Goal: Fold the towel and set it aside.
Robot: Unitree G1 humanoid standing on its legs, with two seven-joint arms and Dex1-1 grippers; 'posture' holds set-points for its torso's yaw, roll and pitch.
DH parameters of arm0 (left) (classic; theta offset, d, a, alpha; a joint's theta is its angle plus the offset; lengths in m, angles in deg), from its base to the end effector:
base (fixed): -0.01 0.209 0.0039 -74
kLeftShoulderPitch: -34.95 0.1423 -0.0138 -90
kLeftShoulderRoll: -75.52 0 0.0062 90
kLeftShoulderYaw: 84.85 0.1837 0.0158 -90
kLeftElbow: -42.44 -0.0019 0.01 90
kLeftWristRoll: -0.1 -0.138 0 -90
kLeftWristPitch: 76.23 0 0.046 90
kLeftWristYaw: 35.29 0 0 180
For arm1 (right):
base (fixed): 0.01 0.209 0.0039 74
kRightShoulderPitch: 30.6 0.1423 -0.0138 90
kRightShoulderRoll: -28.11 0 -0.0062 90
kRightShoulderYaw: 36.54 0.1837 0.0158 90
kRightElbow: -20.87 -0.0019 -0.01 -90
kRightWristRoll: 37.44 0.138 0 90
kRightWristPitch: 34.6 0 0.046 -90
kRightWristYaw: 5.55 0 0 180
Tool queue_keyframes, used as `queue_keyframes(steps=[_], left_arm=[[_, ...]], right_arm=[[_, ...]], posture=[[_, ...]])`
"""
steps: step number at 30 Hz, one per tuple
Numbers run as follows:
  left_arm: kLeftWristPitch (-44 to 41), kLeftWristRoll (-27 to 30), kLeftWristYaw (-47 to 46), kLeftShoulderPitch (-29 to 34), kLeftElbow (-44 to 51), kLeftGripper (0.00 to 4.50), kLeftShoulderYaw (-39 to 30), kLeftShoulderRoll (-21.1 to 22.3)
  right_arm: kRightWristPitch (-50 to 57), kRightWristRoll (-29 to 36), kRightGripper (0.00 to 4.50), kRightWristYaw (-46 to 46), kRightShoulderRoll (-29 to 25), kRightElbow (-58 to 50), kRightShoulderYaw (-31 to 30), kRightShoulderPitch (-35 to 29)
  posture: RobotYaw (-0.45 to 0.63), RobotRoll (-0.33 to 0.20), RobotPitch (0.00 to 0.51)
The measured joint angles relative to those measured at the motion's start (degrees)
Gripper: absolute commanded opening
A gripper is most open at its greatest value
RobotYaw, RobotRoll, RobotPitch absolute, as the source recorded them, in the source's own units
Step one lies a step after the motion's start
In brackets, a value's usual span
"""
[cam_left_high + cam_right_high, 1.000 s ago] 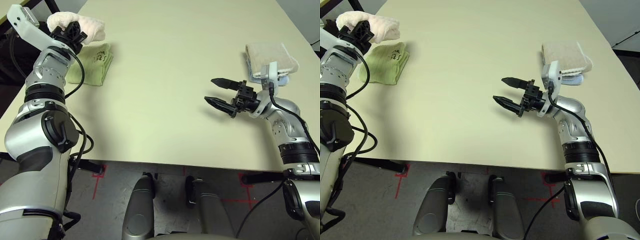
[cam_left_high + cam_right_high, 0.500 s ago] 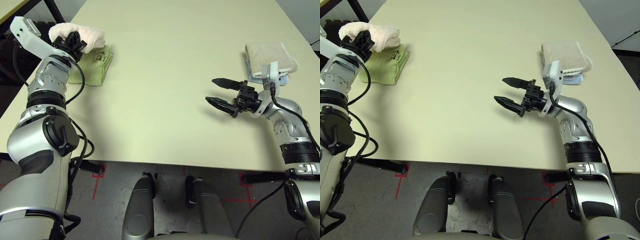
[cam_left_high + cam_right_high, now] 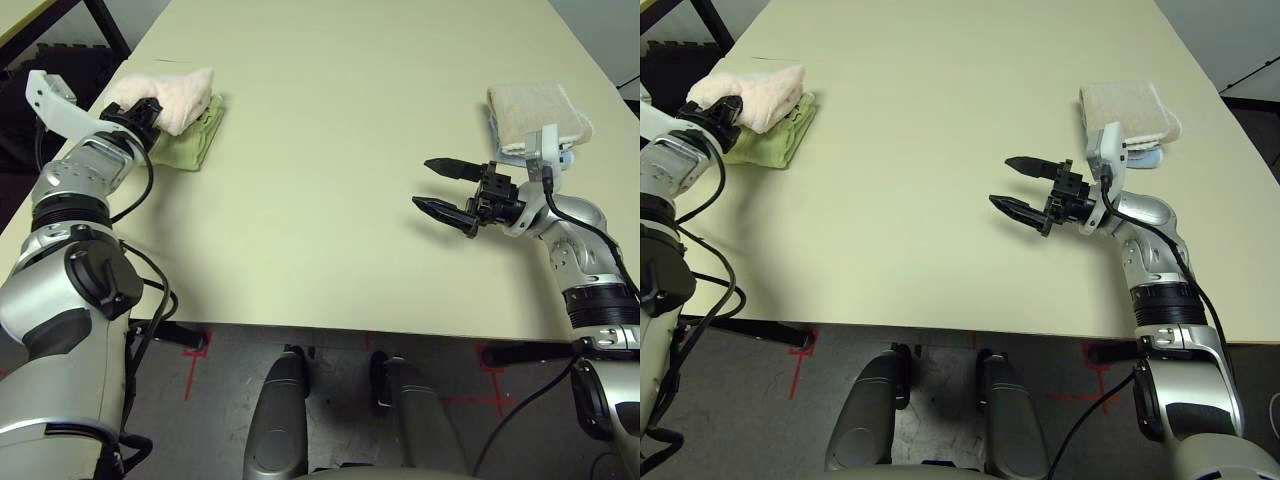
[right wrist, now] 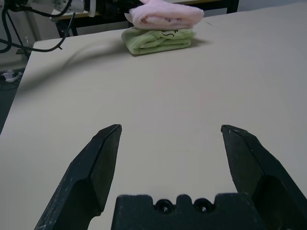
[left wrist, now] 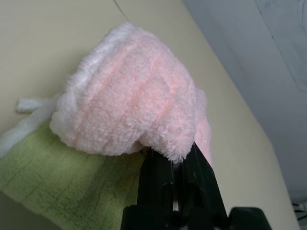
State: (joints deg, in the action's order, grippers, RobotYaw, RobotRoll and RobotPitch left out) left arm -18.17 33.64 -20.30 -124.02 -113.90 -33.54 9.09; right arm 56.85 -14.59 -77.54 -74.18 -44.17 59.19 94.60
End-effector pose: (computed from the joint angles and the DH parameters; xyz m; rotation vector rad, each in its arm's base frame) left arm 0.3295 0.3232 0.2309 -0.8615 -0.0255 0.0178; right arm 0.3062 -0.2496 0.1541 -0.1476 -0.1756 1.1313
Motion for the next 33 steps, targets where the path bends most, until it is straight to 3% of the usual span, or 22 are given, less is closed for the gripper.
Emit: queue_keyframes(steps=[4,7,10,15,20,29,31,33], left_arm=[[-6.81,2.58,-3.65,0.75,4.13,0.03,-1.85,0.06],[-11.55,4.04,-6.17,2.41,7.75,0.83,-2.91,-0.09],[-14.59,5.38,-8.31,4.29,10.46,1.92,-3.56,-0.76],[-16.88,6.75,-12.1,7.46,13.47,2.65,-5.39,-2.32],[-19.47,7.95,-16.28,8.5,15.24,4.47,-6.72,-2.91],[-28.39,6.75,-22.76,11.45,21.68,4.47,-4.68,-0.26],[-30.47,6.09,-19.44,12.93,26.32,4.47,0.14,0.56],[-32.08,5.77,-9.3,17.46,35.35,4.47,9.64,3.74]], right_arm=[[-0.69,-0.3,4.5,-0.53,0.02,0.67,-0.62,0.24],[-0.98,-0.36,4.5,-0.82,0.03,1.34,-0.68,0.33],[-1.27,-0.41,4.5,-1.0,0.05,1.92,-0.73,0.39],[-1.58,-0.64,4.5,-1.19,0.04,2.16,-0.75,0.63],[-1.63,-1.04,4.5,-1.5,0.09,2.16,-0.89,0.84],[-2.46,-1.15,4.5,-1.5,0.59,2.96,-0.9,1.92],[-2.85,-1.18,4.5,-1.38,1.01,3.89,-0.9,2.36],[-3.26,-1.23,4.5,-0.9,1.61,4.53,-0.9,3.18]], posture=[[0.15,0.0,0.207],[0.15,0.0,0.206],[0.15,0.0,0.206],[0.15,0.0,0.206],[0.15,0.0,0.203],[0.17,0.0,0.206],[0.17,0.0,0.205],[0.17,0.0,0.203]])
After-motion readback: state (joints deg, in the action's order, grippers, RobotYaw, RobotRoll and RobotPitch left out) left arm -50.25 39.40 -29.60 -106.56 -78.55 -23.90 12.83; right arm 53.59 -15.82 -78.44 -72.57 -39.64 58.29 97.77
